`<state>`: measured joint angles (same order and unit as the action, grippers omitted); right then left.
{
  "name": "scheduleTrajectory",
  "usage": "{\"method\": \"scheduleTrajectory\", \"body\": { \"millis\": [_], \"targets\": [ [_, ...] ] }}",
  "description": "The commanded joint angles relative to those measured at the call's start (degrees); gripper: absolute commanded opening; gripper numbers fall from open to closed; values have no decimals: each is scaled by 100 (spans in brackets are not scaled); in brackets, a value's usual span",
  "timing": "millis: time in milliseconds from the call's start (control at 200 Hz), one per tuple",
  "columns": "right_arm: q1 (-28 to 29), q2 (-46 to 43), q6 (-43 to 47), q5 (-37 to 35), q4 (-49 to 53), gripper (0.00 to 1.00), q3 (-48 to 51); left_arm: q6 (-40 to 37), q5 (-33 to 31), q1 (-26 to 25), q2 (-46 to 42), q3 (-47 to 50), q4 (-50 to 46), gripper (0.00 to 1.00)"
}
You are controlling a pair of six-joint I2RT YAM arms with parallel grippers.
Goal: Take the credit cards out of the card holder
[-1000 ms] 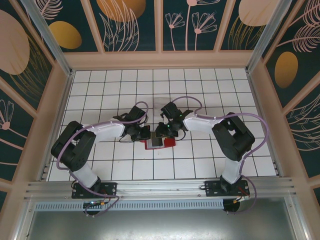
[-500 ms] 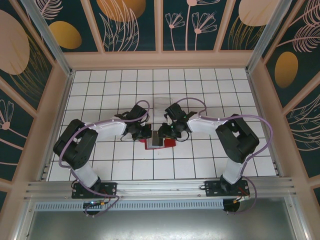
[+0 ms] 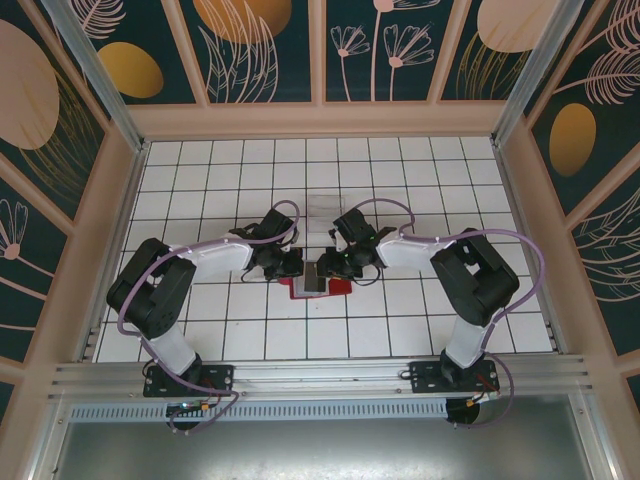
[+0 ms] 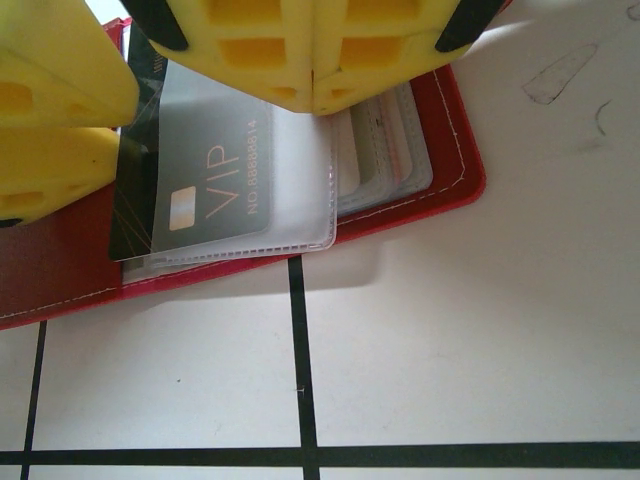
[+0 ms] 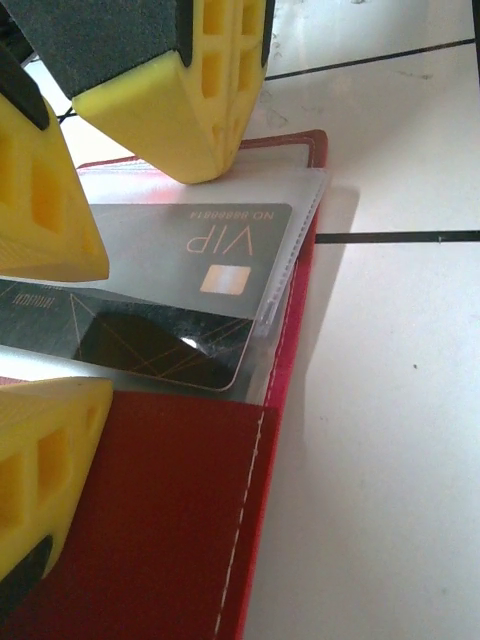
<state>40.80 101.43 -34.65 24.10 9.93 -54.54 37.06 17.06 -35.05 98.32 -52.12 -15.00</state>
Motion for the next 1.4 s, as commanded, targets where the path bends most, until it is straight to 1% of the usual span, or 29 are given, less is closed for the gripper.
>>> {"method": "scheduleTrajectory", "body": {
  "millis": [0, 200, 666, 861, 1071, 1141, 1391],
  "targets": [
    [-45, 161, -41, 143, -257, 31, 111, -102, -475, -21, 318, 149, -547, 0],
    [-80, 203, -103, 239, -472, 31, 255, -78, -470, -46, 319, 162, -546, 0],
    [-255, 288, -352, 816, -1520, 25, 816, -49, -527, -94, 302, 139, -618, 0],
    [-283, 410, -418, 1004, -1849, 21, 941, -41, -537, -118, 284, 130, -652, 0],
    [-295, 407, -380, 924, -1822, 15, 963, -32, -641, -116, 148, 110, -781, 0],
    [-307, 378, -364, 884, -1794, 14, 983, -28, -684, -121, 94, 88, -833, 1],
    [-366, 143, -219, 702, -1500, 7, 1025, -70, -870, -134, 21, 19, -1109, 2]
  ]
}}
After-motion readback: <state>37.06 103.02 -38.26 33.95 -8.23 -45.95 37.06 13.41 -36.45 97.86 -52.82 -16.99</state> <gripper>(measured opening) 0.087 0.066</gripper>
